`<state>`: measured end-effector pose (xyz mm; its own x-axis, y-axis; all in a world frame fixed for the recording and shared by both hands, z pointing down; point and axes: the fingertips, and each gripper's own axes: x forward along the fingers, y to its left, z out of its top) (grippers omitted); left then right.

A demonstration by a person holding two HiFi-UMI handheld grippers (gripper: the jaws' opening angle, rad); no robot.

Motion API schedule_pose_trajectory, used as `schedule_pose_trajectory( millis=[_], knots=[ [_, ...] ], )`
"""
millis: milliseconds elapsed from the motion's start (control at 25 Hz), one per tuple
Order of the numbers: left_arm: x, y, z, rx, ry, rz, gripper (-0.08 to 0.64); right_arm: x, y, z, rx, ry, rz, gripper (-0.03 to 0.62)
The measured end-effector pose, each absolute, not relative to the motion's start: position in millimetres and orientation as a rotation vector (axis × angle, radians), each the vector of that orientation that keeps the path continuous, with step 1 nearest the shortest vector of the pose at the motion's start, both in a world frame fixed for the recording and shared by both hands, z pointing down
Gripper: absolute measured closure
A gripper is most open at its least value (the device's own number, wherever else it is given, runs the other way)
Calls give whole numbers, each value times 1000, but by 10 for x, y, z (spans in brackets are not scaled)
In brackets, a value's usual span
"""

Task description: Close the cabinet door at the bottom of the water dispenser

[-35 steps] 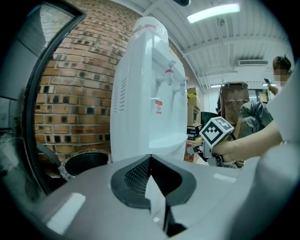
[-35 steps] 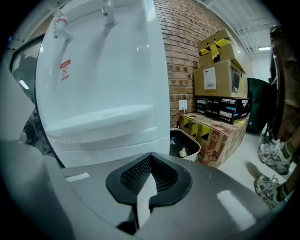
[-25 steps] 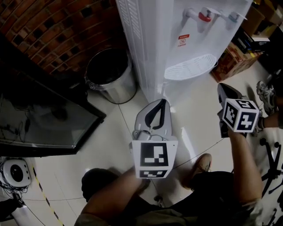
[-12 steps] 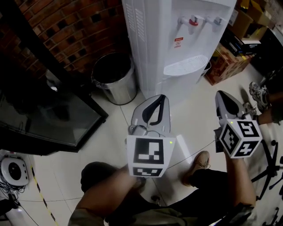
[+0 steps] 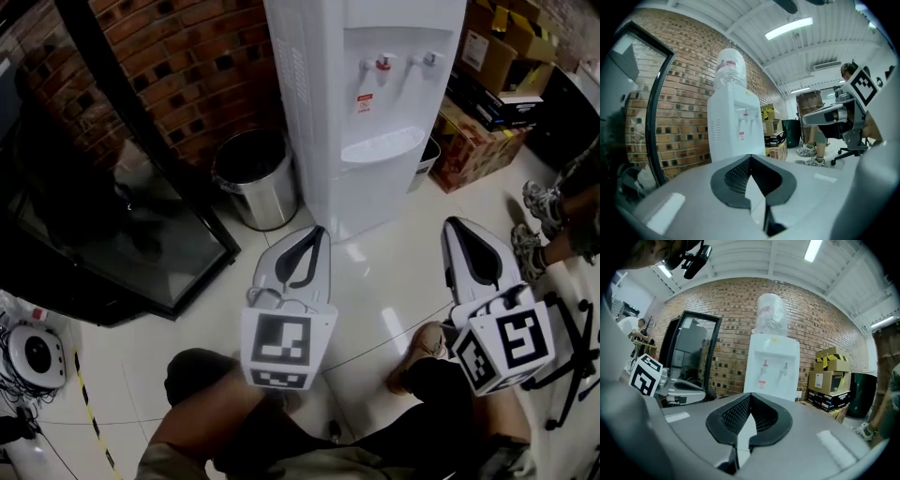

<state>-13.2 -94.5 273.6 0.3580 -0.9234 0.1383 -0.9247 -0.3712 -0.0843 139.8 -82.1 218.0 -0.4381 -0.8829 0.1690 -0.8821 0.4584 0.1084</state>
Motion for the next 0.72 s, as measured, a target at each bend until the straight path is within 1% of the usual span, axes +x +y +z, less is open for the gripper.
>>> schedule_pose_trajectory(
  millis=[240, 400, 520, 720],
  knots=[
    [-194, -551, 2424, 2614, -1779, 187, 560, 1422, -427, 2322, 1511, -2499, 42, 592],
    [-317, -300, 2665, 2573, -1783, 227, 559, 1377, -164, 2513, 1514, -2526, 136, 592],
    [-358, -241, 2940, 2520, -1747, 226, 559, 1246, -95, 2532, 1481, -2541, 122, 592],
    [-262, -197, 2972, 2567, -1712, 219, 560, 1180, -233, 2536, 1490, -2529, 114, 592]
  ],
)
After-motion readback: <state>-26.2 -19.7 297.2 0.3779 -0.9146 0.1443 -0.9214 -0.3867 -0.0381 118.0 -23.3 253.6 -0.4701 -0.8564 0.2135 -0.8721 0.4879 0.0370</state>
